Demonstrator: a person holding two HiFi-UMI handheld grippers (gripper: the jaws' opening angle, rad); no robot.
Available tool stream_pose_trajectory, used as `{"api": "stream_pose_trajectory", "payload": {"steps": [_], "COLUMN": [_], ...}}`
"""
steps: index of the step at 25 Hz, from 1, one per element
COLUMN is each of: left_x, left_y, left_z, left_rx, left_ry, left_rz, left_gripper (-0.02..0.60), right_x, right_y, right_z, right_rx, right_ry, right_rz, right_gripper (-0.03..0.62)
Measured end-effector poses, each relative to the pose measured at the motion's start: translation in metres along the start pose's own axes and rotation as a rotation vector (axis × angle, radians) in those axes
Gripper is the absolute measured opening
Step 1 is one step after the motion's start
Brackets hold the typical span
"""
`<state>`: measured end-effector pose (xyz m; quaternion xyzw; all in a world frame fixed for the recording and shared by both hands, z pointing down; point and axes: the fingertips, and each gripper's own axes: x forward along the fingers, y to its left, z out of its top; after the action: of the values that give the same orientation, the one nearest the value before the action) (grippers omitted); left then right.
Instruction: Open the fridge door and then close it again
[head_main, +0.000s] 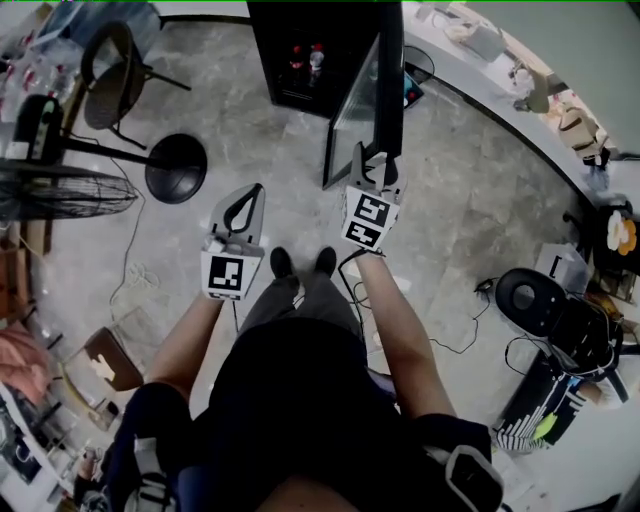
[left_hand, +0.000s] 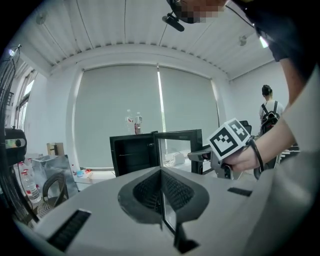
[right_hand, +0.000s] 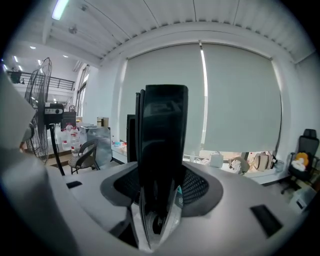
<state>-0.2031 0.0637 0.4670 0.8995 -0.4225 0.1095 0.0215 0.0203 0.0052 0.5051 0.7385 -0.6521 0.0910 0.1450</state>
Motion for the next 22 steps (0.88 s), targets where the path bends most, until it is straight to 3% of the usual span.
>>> {"api": "stream_pose_trajectory", "payload": {"steps": [13,22], "left_x": [0.032,0.062], "left_y": [-0.038,-0.066], "left_z": [0.018,0.031], "left_rx": [0.019,0.036], "left_ry": [-0.016,-0.023], "left_rz": [-0.061,-0.092], "left_gripper": [0.023,0.023], "right_x": [-0.004,0.003], "right_y": [-0.086,-0.127], "right_z": [-0.009,-0.013], "right_rx": [0.034,0.025], "right_ry": [-0.001,-0.007], "right_rz": [-0.003,0.044], "right_gripper": [0.221,0.218]}}
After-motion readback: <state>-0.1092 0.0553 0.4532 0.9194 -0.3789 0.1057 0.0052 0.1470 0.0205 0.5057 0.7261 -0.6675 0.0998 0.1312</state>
